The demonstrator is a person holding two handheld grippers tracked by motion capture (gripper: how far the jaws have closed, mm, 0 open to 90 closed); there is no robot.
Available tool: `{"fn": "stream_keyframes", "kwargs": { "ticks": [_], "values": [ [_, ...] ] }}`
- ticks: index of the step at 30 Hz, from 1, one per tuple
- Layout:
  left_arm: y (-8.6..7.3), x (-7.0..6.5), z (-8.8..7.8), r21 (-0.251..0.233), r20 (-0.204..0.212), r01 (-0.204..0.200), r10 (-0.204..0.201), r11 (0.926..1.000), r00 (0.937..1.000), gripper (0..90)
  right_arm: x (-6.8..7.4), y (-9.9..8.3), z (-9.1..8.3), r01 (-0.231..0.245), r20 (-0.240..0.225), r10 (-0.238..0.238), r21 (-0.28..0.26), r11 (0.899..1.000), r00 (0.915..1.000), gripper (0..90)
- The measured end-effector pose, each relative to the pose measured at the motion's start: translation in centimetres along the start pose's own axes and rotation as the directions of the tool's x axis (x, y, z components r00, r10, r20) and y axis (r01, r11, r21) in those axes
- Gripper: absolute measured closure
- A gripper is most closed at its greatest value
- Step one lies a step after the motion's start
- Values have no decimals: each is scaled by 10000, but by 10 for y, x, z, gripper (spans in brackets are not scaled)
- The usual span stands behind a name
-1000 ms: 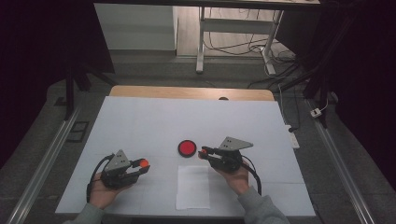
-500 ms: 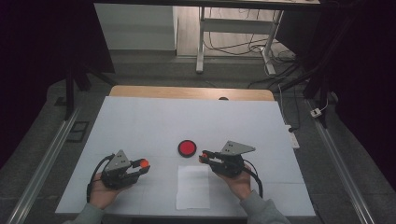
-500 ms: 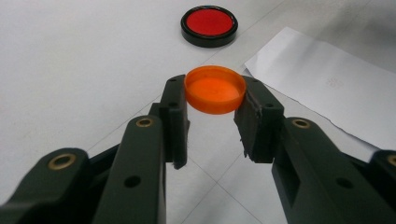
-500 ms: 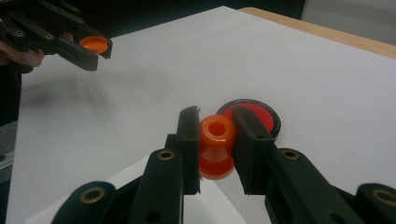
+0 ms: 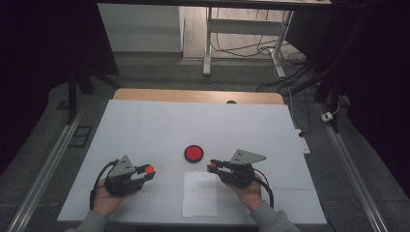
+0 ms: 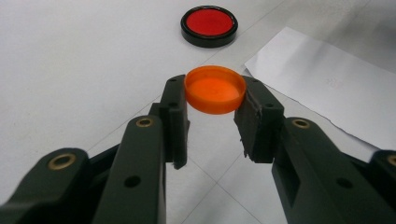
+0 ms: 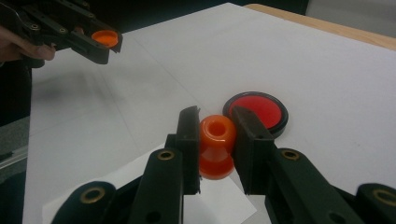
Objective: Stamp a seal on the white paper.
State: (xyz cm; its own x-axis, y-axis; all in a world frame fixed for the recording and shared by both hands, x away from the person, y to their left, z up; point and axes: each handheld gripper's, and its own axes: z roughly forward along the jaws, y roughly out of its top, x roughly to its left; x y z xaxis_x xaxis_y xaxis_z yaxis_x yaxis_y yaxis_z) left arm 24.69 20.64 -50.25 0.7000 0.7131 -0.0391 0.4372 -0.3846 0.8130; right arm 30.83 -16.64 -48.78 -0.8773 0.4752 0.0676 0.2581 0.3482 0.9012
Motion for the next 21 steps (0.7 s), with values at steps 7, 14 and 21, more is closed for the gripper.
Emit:
{"fn": "stream_keyframes", "kwargs": {
  "ticks": [7, 14, 21],
  "values": [
    [0, 0, 1, 28, 20, -1, 1, 10000, 10000, 649, 5, -2, -2, 22, -163, -22, 14, 10000, 9999, 723],
    [0, 0, 0, 21, 26, -8, 8, 10000, 10000, 649, 10, -3, -1, 70, -325, -66, 130, 9999, 9994, 723],
    [0, 0, 1, 31, 26, 2, -2, 10000, 10000, 649, 16, -7, 0, 115, -489, -105, 209, 9997, 9987, 723]
  ]
}}
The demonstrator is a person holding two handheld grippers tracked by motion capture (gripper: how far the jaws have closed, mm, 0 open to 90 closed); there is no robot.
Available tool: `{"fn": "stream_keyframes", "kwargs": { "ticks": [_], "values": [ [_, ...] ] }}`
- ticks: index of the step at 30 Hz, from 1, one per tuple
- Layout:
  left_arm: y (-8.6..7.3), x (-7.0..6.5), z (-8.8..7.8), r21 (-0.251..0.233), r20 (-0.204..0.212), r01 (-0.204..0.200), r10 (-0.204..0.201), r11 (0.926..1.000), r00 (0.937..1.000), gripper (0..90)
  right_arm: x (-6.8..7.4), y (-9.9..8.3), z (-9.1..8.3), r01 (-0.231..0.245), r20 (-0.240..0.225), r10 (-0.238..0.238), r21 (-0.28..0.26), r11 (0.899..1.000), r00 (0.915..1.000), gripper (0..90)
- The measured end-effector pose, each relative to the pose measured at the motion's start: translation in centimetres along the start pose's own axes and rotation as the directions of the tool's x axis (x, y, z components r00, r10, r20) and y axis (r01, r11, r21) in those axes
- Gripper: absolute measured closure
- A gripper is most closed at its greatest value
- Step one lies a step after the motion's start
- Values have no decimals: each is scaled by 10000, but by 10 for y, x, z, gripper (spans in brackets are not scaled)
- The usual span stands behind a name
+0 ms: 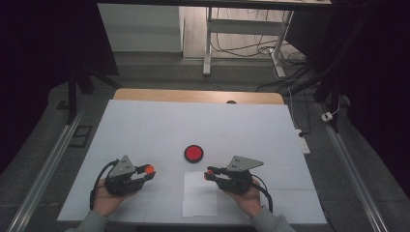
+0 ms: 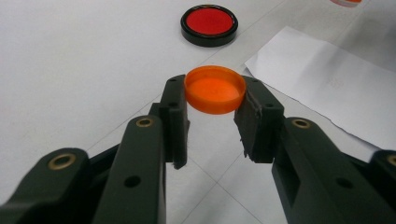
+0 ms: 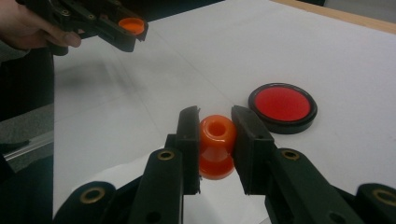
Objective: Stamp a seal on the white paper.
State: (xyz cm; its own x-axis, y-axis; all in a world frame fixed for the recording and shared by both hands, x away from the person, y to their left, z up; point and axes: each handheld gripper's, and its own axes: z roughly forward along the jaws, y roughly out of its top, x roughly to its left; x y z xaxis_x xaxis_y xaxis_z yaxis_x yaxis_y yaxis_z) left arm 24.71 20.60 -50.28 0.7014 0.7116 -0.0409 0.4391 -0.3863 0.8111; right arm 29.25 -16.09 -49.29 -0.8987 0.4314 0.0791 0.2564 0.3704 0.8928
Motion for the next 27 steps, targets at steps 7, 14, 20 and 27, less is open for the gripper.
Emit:
{"fn": "stream_keyframes", "kwargs": {
  "ticks": [7, 14, 20, 27],
  "values": [
    [0, 0, 0, 14, 8, -2, 2, 10000, 10000, 649, 5, -2, 0, 78, -144, -77, 128, 9999, 9999, 723],
    [0, 0, 0, 17, 8, -7, 7, 10000, 10000, 649, 7, -5, 5, 93, -269, -85, 307, 9995, 9996, 723],
    [0, 0, 0, 9, 2, -9, 9, 10000, 10000, 648, 11, -8, 11, 157, -394, -139, 466, 9988, 9991, 723],
    [0, -1, 1, 24, 8, -27, 27, 10000, 10000, 649, 14, -11, 19, 325, -474, -290, 750, 9967, 9985, 723]
  ]
}}
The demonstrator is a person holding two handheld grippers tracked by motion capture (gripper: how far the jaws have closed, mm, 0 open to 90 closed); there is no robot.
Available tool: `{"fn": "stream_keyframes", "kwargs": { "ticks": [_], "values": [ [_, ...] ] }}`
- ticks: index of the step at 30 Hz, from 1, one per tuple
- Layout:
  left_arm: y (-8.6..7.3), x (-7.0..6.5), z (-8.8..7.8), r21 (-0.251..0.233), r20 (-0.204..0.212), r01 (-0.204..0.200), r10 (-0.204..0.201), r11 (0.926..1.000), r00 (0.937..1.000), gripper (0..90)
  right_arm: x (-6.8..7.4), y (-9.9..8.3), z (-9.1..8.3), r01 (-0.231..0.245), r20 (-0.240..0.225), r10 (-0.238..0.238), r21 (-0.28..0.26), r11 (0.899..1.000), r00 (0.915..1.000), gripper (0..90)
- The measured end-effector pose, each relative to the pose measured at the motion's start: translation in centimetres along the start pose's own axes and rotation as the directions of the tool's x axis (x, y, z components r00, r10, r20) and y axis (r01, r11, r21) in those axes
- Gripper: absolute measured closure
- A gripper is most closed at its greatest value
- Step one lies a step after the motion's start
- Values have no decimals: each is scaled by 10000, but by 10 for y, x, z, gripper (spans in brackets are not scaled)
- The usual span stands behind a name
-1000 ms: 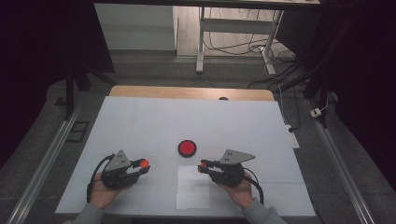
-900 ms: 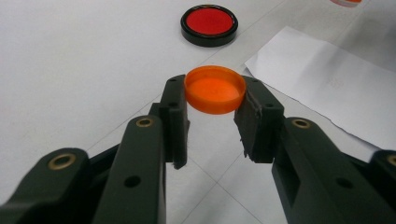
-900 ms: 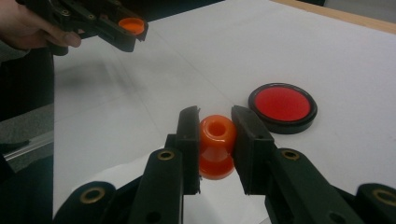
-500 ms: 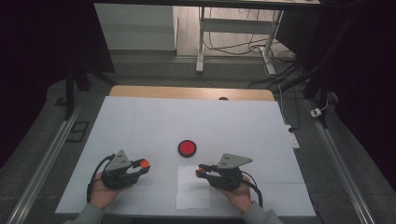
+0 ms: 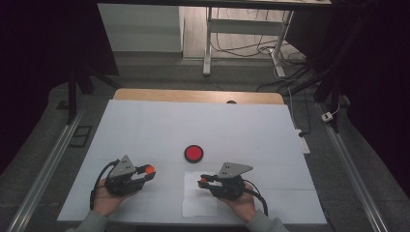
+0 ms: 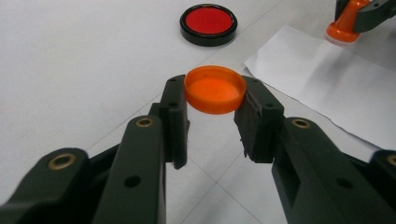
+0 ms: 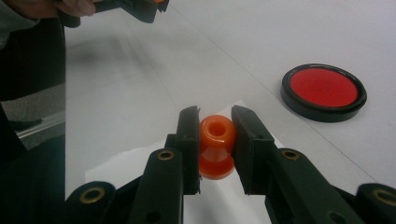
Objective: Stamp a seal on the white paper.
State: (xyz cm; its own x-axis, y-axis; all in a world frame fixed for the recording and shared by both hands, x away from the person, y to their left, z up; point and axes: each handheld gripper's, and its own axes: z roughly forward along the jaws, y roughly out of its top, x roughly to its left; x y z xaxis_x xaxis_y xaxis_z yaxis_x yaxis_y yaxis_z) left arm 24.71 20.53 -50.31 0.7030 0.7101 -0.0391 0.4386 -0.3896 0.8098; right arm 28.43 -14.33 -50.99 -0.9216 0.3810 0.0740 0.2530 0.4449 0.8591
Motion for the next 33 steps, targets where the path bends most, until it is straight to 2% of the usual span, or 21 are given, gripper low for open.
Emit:
{"fn": "stream_keyframes", "kwargs": {
  "ticks": [11, 33],
  "values": [
    [0, 0, 0, -7, -12, -2, 2, 10000, 10000, 649, 1, -3, 9, 46, -90, -44, 221, 9997, 9999, 723],
    [0, 0, 0, 15, 2, -6, 6, 10000, 10000, 649, 1, -8, 16, 205, 63, -209, 571, 9982, 9998, 723]
  ]
}}
